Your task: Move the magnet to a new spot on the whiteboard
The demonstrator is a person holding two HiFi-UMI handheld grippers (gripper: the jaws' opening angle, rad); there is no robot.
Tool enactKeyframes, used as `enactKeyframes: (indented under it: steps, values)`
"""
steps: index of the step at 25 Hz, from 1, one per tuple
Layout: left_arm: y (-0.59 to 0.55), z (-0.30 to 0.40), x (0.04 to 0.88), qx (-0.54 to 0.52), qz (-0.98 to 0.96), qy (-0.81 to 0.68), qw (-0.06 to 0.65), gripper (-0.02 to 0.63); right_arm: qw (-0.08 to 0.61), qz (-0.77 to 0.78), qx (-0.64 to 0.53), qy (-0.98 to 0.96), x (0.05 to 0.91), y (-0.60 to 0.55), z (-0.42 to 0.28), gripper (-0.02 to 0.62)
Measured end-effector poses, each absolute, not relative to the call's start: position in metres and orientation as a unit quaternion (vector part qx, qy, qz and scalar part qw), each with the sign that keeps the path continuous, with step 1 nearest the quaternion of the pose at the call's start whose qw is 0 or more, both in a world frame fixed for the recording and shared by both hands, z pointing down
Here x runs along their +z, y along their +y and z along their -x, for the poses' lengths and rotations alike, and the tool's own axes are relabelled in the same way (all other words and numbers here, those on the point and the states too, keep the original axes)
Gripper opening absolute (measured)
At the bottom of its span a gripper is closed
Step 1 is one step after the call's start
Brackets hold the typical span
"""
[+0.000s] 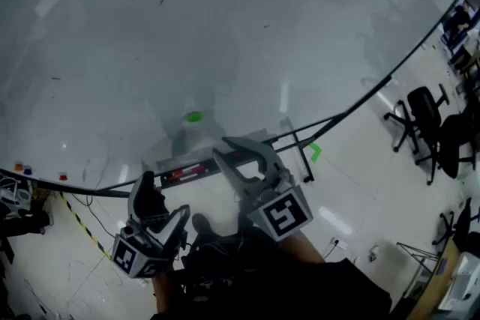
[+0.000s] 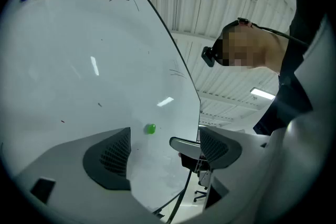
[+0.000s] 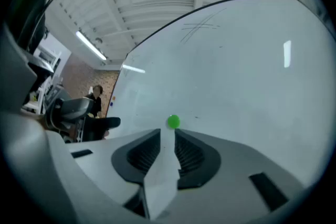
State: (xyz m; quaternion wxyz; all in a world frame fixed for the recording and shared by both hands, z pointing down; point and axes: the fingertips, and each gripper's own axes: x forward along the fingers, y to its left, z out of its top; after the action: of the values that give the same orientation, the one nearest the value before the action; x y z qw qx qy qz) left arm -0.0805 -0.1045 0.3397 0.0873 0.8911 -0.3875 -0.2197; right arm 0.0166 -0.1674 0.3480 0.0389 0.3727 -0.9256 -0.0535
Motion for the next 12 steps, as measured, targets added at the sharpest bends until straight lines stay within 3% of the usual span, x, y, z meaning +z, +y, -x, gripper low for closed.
enactKeyframes:
  steps: [4, 12]
  values:
    - [-0.106, 0.112, 0.329, -0.218, -0.896, -0.379, 0.074, 0.407, 0.069, -0.451, -0.134, -0.88, 0.335, -0.18, 0.009, 0.147]
    - [-0.107, 0.14, 0.322, -0.218, -0.911, -0.344, 0.06, 0.407, 0.158, -0.55, -0.249, -0.781, 0.32, -0.201, 0.03, 0.158]
